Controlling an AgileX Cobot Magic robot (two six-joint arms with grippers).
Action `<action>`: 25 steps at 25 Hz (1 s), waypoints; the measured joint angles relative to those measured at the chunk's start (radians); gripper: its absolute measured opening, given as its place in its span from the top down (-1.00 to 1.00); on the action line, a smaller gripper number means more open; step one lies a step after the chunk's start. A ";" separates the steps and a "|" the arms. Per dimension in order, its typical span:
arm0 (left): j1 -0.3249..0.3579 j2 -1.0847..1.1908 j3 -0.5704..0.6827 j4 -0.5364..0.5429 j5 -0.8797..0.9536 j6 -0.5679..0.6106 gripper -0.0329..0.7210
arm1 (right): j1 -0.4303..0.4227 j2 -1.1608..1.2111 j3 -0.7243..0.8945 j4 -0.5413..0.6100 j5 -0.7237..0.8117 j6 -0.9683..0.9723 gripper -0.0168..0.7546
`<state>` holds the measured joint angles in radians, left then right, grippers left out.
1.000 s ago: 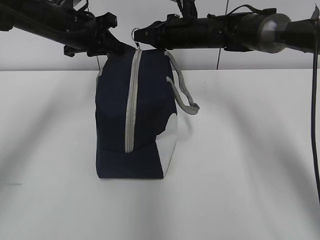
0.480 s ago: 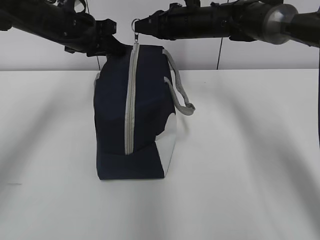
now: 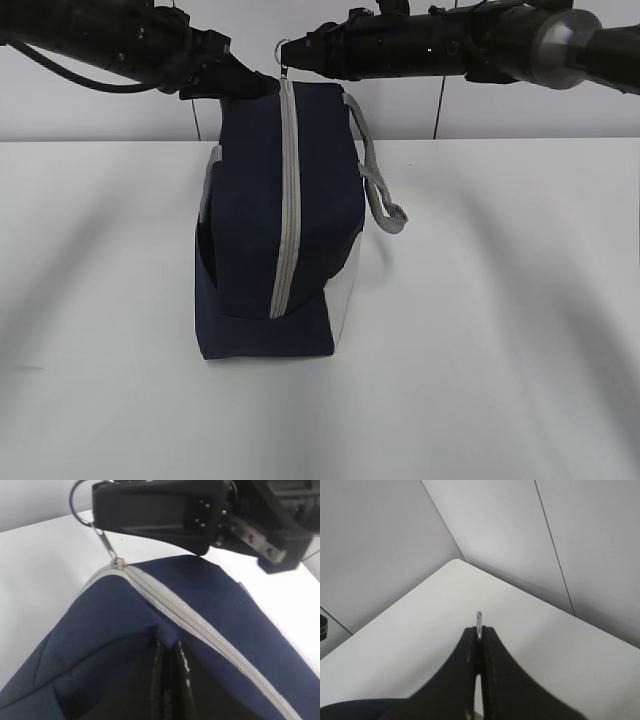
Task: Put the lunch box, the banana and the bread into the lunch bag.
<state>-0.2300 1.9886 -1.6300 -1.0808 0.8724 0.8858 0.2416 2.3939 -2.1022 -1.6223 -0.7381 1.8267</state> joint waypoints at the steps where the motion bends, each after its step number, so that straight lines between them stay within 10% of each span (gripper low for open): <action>1: 0.000 -0.005 0.000 0.002 0.010 0.005 0.91 | 0.000 0.000 0.000 -0.003 0.002 0.000 0.94; 25: 0.002 -0.046 0.000 0.040 0.097 0.093 0.91 | 0.000 0.075 -0.013 0.022 -0.019 0.016 0.94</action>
<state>-0.2282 1.9429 -1.6300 -1.0412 0.9690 0.9787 0.2416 2.4690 -2.1153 -1.6005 -0.7574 1.8428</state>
